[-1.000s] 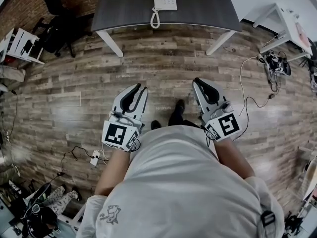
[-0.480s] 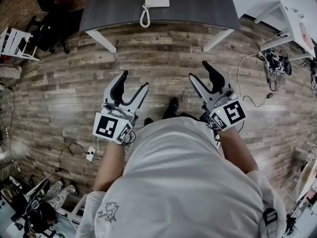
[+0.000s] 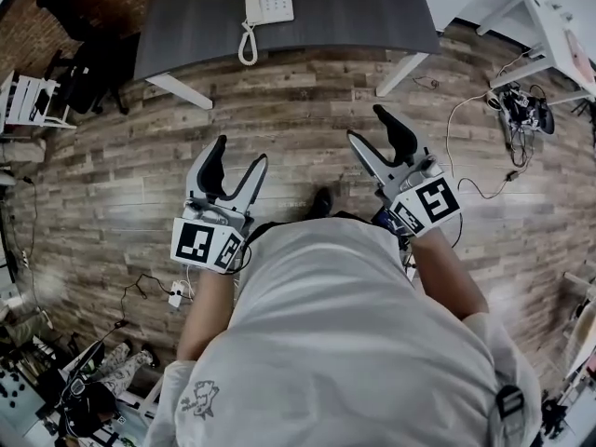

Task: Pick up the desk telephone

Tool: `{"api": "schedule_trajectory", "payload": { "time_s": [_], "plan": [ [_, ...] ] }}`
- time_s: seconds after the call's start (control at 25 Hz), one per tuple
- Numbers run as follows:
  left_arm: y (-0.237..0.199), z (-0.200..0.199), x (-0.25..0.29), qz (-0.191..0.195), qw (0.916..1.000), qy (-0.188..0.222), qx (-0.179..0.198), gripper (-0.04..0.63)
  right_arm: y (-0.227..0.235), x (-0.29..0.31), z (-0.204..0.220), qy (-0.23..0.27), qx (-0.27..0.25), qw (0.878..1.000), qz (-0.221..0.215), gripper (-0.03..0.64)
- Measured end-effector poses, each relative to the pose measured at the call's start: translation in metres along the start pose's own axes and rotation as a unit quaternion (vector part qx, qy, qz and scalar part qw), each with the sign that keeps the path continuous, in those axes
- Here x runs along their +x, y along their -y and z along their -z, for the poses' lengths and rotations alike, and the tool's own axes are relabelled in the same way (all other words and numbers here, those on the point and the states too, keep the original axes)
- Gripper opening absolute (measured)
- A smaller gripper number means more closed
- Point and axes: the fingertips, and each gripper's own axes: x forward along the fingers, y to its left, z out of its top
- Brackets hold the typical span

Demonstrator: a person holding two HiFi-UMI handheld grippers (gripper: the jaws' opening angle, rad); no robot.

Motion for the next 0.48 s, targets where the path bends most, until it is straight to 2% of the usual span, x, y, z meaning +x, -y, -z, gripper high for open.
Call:
{"api": "schedule_trajectory", "payload": {
  "time_s": [0.16,0.48],
  "plan": [
    [0.014,0.002,0.012,0.005,1.0,-0.004,0.003,0.318,0.015,-0.016,-0.002,0.006,0.004,1.0,0.011,0.253],
    [0.034,0.002,0.043,0.041,0.999,-0.014,0.012,0.318,0.039,-0.041,0.0,0.015,0.022,0.999,0.044,0.253]
  ]
}}
